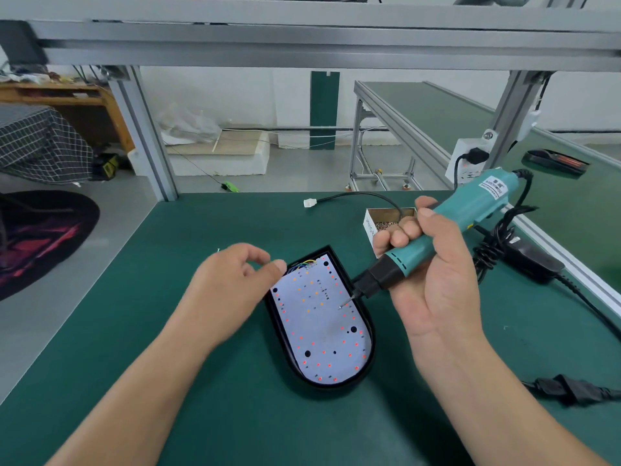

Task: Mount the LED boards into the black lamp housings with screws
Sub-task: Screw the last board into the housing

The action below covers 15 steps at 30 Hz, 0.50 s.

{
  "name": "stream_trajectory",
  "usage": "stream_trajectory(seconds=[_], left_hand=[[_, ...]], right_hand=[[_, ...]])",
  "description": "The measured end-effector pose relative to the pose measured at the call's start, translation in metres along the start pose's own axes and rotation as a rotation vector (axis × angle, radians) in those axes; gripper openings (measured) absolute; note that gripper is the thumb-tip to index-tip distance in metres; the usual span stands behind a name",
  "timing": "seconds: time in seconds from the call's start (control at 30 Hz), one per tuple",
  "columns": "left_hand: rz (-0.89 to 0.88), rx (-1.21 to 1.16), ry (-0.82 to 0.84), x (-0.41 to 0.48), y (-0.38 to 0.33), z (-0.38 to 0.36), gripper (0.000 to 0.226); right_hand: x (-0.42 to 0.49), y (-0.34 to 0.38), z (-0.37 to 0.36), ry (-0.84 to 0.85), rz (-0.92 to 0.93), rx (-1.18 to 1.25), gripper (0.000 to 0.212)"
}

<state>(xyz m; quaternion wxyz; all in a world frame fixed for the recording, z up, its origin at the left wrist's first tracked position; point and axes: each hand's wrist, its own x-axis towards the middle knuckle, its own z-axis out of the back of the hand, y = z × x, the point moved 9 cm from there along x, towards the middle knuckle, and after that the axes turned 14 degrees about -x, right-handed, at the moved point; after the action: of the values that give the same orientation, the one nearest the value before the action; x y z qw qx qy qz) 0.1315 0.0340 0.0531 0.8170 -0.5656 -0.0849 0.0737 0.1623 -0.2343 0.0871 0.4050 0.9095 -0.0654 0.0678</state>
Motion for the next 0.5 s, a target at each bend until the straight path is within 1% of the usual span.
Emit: stream_trajectory(seconds=[0.03, 0.1, 0.13, 0.17, 0.27, 0.5], left_hand=[[0.046, 0.056, 0.008, 0.002, 0.007, 0.001, 0.037], [0.135, 0.140, 0.079, 0.003, 0.020, -0.007, 0.061], [0.148, 0.195, 0.106, 0.003, 0.025, -0.013, 0.071], [0.148, 0.244, 0.111, 0.004, 0.027, -0.017, 0.076], [0.120, 0.277, 0.052, 0.006, 0.027, -0.021, 0.069], [0.140, 0.145, 0.069, 0.012, 0.030, -0.032, 0.066]], right_hand=[[-0.002, -0.002, -0.004, 0.031, -0.006, -0.027, 0.013], [-0.006, -0.006, -0.011, 0.094, -0.015, -0.084, 0.014], [-0.008, -0.008, -0.015, 0.121, -0.021, -0.117, 0.014], [-0.009, -0.010, -0.017, 0.142, -0.026, -0.145, 0.015], [-0.012, -0.014, -0.022, 0.185, -0.039, -0.194, 0.018], [-0.014, -0.016, -0.025, 0.238, -0.052, -0.261, 0.020]])
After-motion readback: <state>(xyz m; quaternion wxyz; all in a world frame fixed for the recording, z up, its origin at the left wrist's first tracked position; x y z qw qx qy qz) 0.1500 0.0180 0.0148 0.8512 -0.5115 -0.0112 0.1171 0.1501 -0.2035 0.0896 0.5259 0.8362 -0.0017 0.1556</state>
